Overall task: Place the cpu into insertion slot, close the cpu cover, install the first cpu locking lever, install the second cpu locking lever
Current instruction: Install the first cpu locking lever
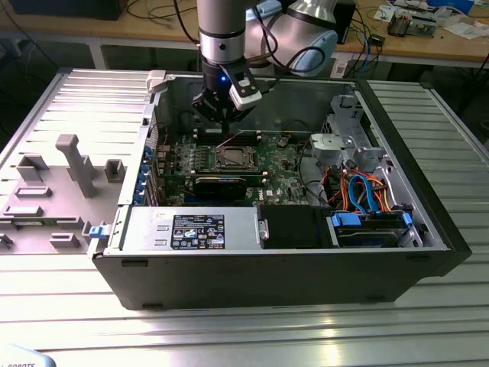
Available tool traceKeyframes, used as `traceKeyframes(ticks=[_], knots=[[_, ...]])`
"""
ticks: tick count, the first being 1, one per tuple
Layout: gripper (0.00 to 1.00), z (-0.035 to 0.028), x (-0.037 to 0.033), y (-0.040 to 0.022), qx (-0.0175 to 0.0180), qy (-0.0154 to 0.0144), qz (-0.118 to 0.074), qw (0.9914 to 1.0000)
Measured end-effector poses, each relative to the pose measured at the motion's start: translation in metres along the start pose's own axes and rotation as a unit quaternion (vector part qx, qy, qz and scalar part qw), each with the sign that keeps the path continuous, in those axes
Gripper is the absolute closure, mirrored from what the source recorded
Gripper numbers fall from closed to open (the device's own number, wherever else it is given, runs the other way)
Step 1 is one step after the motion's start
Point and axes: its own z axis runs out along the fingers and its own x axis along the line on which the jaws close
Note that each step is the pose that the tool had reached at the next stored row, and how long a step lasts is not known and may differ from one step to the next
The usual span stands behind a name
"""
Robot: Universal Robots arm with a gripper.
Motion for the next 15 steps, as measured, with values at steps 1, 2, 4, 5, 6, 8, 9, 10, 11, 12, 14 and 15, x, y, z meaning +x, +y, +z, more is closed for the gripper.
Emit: traceKeyframes(ticks=[1, 2, 4, 5, 6, 8, 9, 10, 11, 12, 14, 15], knots=[[0.89, 0.0006, -0.0005, 0.0, -0.0002, 0.0, -0.003, 1.0], [0.89, 0.0014, -0.0011, 0.0, -0.0002, 0.0001, -0.004, 0.99999], [0.89, 0.003, -0.0044, 0.0, -0.0002, 0.0001, -0.004, 0.99999], [0.89, 0.0039, -0.0061, 0.0002, -0.0002, 0.0001, -0.004, 0.99999], [0.89, 0.0044, -0.0068, 0.0004, -0.0002, 0.0001, -0.004, 0.99999], [0.89, 0.0052, -0.0082, 0.0014, -0.0002, 0.0001, -0.004, 0.99999], [0.89, 0.0059, -0.0099, 0.0033, -0.0002, 0.0002, -0.004, 0.99999], [0.89, 0.0065, -0.0119, 0.0056, -0.0002, 0.0002, -0.004, 0.99999], [0.89, 0.0069, -0.0127, 0.0065, -0.0002, 0.0003, -0.004, 0.99999], [0.89, 0.0073, -0.0137, 0.007, -0.0003, 0.0002, -0.004, 0.99999], [0.89, 0.0082, -0.015, 0.0082, -0.0002, 0.0003, -0.004, 0.99999], [0.89, 0.0088, -0.0157, 0.0086, -0.0002, 0.0003, -0.004, 0.99999]])
